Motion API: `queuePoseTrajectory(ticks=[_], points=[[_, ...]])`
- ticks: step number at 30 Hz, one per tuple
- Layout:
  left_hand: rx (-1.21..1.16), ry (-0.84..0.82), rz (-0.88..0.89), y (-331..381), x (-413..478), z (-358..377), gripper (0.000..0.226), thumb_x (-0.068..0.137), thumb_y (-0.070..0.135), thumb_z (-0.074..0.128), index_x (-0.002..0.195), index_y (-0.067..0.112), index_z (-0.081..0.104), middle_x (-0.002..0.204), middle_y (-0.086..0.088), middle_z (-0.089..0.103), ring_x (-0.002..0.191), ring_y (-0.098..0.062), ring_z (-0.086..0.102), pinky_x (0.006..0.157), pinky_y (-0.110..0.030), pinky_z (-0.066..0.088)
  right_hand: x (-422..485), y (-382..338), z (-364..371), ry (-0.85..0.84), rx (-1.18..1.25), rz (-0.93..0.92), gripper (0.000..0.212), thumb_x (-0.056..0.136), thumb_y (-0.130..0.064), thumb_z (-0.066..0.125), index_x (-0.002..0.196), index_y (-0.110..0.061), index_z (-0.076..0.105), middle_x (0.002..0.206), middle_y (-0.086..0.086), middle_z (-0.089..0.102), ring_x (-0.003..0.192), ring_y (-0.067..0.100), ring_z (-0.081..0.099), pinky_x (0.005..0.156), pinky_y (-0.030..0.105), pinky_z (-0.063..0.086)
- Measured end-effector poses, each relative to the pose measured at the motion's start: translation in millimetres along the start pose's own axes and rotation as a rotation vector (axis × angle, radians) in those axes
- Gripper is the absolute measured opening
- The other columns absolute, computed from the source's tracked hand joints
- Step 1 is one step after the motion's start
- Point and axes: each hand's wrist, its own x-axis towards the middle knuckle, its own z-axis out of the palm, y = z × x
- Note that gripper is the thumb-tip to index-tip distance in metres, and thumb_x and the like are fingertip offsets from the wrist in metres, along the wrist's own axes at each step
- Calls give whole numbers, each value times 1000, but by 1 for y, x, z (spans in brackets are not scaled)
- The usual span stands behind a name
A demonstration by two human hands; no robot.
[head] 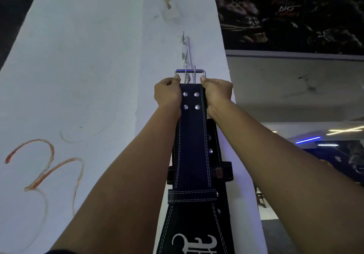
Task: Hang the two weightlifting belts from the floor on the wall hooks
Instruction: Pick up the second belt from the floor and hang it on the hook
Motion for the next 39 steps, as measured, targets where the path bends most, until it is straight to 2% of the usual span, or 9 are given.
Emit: queuePoseTrajectory(ticks=[7,12,17,21,22,26,31,35,39], points=[[9,40,4,-5,16,11,35,90,18,55,56,18,50,62,1,50,74,-25,51,75,-34,50,18,-5,8,27,7,38,28,75,-12,73,57,-10,51,75,12,61,74,25,57,80,50,56],[42,59,-40,-5,17,9,43,85,12,56,48,15,35,53,-3,35,61,-26,36,60,-34,39,13,-10,4,15,-25,99,19,76,-9,72,71,-7,54,87,11,61,79,26,60,78,40,57],[80,27,-110,0,3,-2,44,84,14,58,48,18,34,53,-2,35,61,-24,37,63,-32,37,-4,-12,-1,33,-55,128,18,77,-11,72,71,-6,56,91,14,64,84,28,66,78,43,59],[-16,22,-116,7,-17,-2,19,89,20,60,79,6,68,81,-13,68,86,-33,64,86,-39,55,-20,-15,-6,29,-103,80,22,81,-17,70,99,-4,69,91,10,66,76,22,58,50,21,46],[-27,21,-120,5,-20,-2,18,89,20,60,84,5,69,85,-15,68,86,-33,65,87,-42,55,-23,-13,-7,35,-93,83,24,81,-18,71,101,-5,69,93,10,68,77,24,61,51,23,49],[-54,-6,-148,-5,-34,-10,32,86,16,63,58,23,51,70,1,61,76,-23,57,87,-42,53,-40,-6,-17,47,-70,131,20,79,-14,71,96,-3,72,79,9,68,71,25,62,77,42,59],[-38,-113,-133,-12,-59,-25,13,82,6,65,86,18,69,96,-9,72,90,-29,69,88,-48,55,-62,2,-34,11,-55,156,17,76,-10,73,91,-2,73,92,19,72,80,27,64,85,48,57],[32,-155,-214,-5,-85,-39,31,81,-2,65,110,9,63,101,-16,68,91,-32,67,88,-47,55,-81,5,-53,-60,-61,205,16,75,0,71,91,-3,70,93,15,69,83,27,65,88,43,56],[130,-121,-216,0,-119,-49,42,82,-8,59,122,4,57,112,-11,67,101,-27,65,93,-41,53,-104,5,-75,-89,-126,205,37,77,5,67,113,-1,65,109,15,69,91,24,64,90,36,54]])
